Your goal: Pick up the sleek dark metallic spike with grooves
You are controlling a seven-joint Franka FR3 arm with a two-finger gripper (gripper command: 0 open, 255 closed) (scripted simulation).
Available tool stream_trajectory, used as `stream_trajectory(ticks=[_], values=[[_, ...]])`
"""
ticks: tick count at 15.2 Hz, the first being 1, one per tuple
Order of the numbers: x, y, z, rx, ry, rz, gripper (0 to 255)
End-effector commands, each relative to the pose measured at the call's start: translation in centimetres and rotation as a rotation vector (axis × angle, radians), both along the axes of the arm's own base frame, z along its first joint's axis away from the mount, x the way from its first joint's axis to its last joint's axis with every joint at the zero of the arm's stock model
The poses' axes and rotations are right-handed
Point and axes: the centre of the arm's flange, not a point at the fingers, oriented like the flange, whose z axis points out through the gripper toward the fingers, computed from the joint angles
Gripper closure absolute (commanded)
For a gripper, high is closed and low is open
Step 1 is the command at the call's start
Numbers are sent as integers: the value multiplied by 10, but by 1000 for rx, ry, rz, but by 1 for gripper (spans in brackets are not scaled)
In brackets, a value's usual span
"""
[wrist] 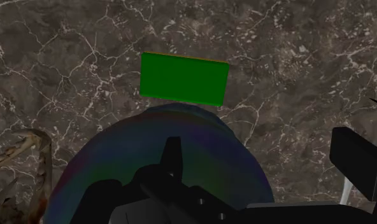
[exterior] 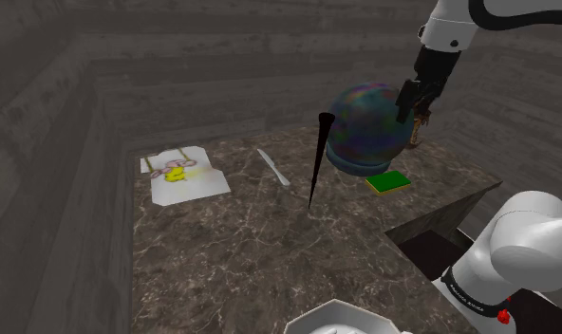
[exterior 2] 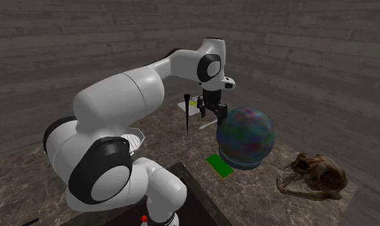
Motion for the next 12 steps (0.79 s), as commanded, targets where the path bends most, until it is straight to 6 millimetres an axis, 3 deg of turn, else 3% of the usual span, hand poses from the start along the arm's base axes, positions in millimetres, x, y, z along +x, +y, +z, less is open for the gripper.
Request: stream_trajectory(ticks=[1, 12], values=[[0, 0, 0, 0, 0, 0, 0], [68, 122, 34, 20, 10, 61, 0]])
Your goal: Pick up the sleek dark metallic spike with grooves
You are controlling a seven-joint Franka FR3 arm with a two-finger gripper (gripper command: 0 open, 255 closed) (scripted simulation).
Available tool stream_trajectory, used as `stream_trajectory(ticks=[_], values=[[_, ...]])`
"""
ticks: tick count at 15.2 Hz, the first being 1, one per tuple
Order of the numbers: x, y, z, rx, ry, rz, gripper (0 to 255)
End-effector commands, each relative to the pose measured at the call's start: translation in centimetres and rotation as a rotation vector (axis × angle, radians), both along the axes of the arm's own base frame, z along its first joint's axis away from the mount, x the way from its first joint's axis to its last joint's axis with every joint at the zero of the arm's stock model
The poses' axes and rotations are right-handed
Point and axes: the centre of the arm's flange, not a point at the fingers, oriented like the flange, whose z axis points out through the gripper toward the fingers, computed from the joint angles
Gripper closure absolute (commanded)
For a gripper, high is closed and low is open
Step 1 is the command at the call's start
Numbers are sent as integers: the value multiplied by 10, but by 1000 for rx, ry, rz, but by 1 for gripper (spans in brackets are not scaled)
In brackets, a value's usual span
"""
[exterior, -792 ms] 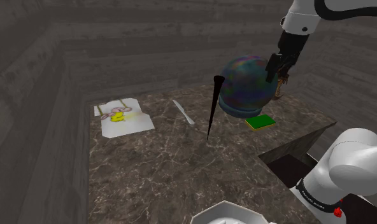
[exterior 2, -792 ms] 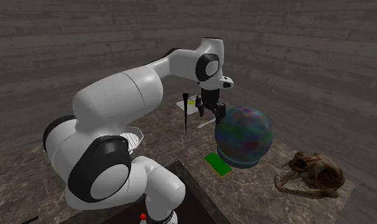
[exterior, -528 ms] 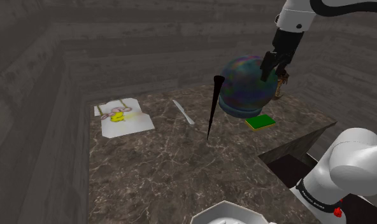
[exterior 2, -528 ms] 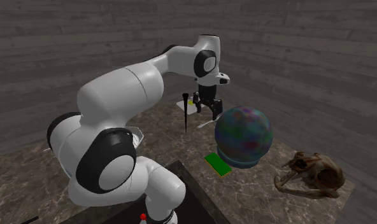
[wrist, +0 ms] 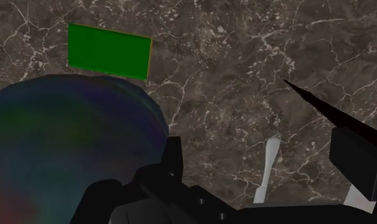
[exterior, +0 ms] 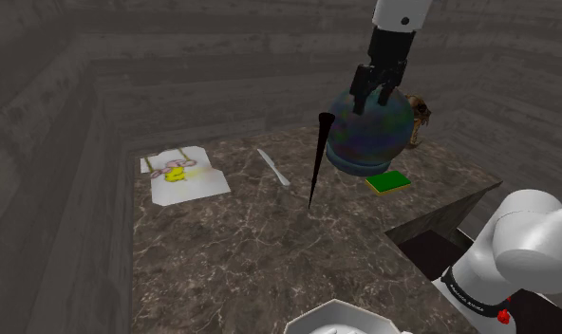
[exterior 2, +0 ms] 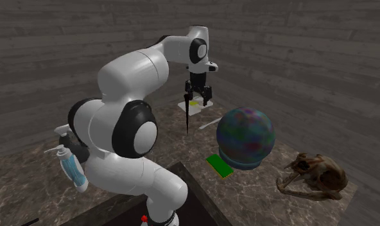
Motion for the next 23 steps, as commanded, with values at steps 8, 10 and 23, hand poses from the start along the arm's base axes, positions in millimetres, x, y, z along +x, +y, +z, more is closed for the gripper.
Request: stream_trajectory(ticks=[8, 10, 23], values=[[51, 99, 28, 17, 9, 49, 0], [52, 101, 24, 17, 9, 51, 0], [52, 101, -11, 17, 9, 51, 255]])
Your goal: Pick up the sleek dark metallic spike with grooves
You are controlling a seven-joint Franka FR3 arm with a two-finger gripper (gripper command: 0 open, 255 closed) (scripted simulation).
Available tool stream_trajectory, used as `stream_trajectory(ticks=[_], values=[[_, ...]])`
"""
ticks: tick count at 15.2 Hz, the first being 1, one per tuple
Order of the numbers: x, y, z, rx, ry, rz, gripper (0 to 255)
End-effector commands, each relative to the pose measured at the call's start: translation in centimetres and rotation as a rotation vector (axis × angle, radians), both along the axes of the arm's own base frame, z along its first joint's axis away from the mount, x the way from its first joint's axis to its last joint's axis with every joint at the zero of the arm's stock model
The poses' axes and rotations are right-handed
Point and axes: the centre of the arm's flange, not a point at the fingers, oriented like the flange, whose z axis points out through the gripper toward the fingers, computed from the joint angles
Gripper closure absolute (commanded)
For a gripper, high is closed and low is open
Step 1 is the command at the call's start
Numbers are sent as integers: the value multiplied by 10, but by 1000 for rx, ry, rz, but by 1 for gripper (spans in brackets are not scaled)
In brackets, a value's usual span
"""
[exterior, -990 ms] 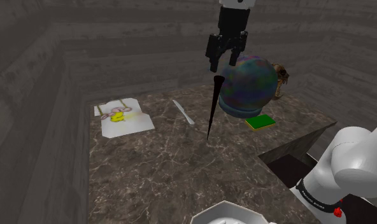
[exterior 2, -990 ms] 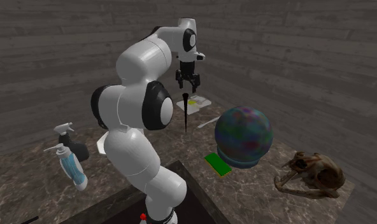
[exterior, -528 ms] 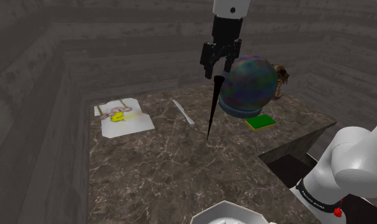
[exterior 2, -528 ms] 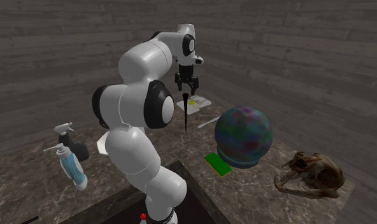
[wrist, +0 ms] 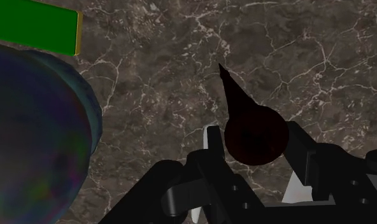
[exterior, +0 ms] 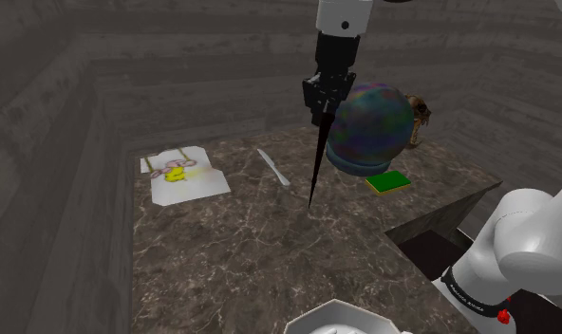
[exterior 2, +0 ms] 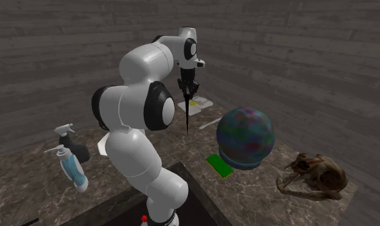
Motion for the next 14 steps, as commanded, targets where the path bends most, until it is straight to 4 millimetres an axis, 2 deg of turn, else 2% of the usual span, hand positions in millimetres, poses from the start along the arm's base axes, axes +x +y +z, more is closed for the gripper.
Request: stream_trajectory(ticks=[1, 5, 14], values=[[0, 0, 0, 0, 1, 0, 255], [0, 0, 0, 0, 1, 0, 255], [0, 0, 47, 0, 1, 0, 255]])
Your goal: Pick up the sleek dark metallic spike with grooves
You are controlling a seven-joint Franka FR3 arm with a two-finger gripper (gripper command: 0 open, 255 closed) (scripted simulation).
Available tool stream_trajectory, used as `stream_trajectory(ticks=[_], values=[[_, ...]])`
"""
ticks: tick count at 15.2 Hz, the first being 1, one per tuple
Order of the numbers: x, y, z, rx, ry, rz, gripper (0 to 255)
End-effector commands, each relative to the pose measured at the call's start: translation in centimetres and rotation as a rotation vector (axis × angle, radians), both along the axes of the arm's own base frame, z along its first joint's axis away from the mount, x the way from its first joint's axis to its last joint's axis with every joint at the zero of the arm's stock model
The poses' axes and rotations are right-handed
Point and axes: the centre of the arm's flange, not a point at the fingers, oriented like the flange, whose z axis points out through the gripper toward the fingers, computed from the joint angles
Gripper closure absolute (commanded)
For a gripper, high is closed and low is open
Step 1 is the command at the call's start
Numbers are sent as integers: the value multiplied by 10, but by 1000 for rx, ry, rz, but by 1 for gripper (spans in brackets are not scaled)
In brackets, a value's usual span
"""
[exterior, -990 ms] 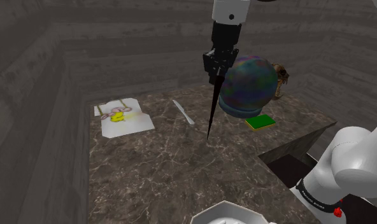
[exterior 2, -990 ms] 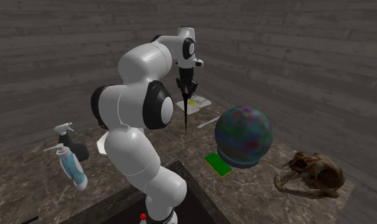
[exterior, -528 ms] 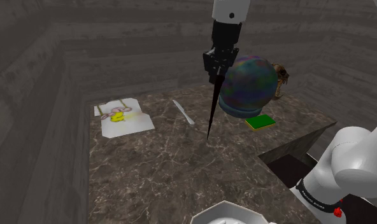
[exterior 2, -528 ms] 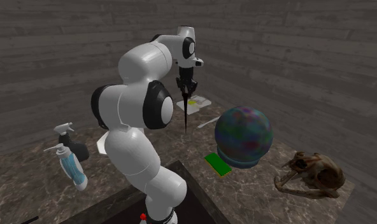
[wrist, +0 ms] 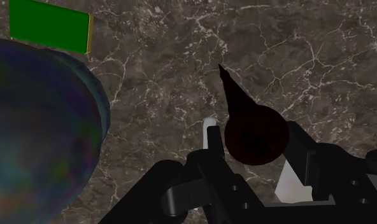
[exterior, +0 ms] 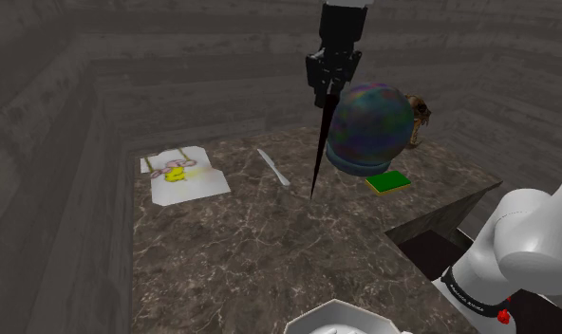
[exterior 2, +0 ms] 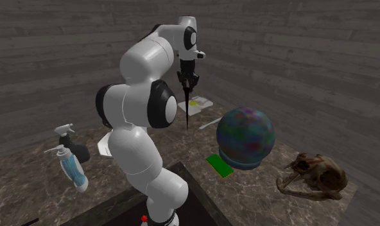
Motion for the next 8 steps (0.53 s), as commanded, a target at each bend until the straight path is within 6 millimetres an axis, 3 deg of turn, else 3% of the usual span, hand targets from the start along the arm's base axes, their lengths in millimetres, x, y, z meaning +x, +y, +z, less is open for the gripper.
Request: stream_trajectory(ticks=[1, 6, 8], values=[[1, 0, 10, 0, 0, 0, 255], [1, 0, 37, 0, 0, 0, 255], [1, 0, 37, 0, 0, 0, 255]])
